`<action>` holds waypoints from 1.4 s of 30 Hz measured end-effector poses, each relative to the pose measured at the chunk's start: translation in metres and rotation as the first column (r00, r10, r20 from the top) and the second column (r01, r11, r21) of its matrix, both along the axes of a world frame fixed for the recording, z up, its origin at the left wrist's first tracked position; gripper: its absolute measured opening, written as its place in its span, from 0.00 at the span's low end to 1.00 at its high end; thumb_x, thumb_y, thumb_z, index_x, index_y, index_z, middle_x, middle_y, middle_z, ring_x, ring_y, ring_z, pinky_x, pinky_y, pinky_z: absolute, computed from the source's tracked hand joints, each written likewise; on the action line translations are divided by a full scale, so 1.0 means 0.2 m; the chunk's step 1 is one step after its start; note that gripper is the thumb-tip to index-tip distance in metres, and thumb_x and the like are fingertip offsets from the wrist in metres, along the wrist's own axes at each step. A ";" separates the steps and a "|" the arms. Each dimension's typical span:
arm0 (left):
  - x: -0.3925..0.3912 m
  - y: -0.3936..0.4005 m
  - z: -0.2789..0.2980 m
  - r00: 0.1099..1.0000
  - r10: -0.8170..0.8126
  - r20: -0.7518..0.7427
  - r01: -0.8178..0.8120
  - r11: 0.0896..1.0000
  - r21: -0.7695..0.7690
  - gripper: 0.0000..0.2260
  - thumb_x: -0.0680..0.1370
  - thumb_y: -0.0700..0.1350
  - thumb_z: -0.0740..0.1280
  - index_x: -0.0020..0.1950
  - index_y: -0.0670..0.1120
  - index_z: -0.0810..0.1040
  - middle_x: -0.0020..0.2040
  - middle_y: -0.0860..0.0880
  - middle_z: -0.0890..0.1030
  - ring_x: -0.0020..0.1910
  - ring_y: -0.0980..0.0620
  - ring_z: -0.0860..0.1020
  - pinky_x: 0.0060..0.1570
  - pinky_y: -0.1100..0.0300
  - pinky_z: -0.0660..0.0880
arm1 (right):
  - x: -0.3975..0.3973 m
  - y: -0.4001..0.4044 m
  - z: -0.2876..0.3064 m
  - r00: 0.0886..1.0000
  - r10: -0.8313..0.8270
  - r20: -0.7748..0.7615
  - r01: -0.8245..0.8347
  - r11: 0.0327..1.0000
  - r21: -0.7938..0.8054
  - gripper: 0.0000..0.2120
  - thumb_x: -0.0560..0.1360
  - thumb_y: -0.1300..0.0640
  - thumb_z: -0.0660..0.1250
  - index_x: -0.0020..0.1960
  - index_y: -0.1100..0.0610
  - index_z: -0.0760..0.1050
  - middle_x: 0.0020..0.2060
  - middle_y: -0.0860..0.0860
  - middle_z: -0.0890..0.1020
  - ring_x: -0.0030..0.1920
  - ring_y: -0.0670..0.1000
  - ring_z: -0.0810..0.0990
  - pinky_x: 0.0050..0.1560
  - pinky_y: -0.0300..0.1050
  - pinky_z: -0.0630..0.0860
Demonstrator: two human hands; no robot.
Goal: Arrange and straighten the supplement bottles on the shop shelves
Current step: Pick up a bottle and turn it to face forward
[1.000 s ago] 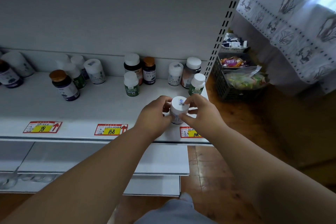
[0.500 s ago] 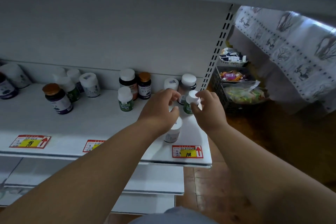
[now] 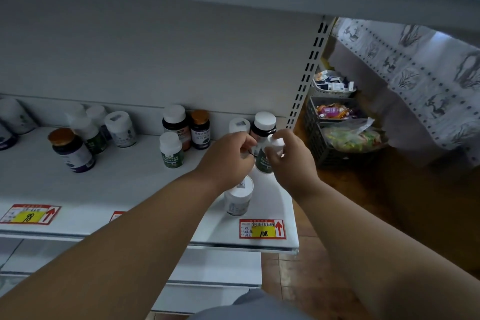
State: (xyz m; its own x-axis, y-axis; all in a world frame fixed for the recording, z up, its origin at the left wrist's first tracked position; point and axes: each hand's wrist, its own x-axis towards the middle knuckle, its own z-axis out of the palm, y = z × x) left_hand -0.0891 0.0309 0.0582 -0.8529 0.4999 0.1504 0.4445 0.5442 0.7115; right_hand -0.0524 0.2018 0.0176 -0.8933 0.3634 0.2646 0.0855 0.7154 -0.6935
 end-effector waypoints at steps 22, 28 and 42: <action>0.50 -0.54 0.14 0.909 -0.168 0.382 -0.116 0.778 0.618 0.15 0.71 0.47 0.71 0.57 0.52 0.78 0.51 0.51 0.83 0.49 0.51 0.81 0.52 0.53 0.78 | 0.43 -0.59 0.47 0.977 0.099 -0.186 -0.186 0.821 -0.540 0.10 0.78 0.45 0.60 0.52 0.45 0.78 0.44 0.47 0.84 0.46 0.50 0.83 0.49 0.58 0.82; 0.59 -0.67 0.15 0.921 -0.094 0.377 -0.199 0.720 0.665 0.13 0.75 0.37 0.70 0.56 0.50 0.78 0.48 0.52 0.83 0.44 0.56 0.81 0.46 0.64 0.77 | 0.43 -0.73 0.47 0.949 0.202 -0.243 -0.301 0.815 -0.495 0.10 0.79 0.46 0.60 0.52 0.48 0.78 0.46 0.49 0.83 0.47 0.52 0.82 0.48 0.56 0.80; 0.91 -1.13 0.02 0.836 0.300 0.459 -0.539 0.603 0.588 0.15 0.73 0.43 0.70 0.58 0.54 0.74 0.52 0.52 0.81 0.51 0.50 0.80 0.50 0.55 0.78 | 0.49 -1.31 0.31 0.845 0.475 -0.244 -0.533 0.785 -0.317 0.08 0.79 0.44 0.60 0.55 0.41 0.75 0.46 0.38 0.81 0.46 0.39 0.79 0.44 0.36 0.75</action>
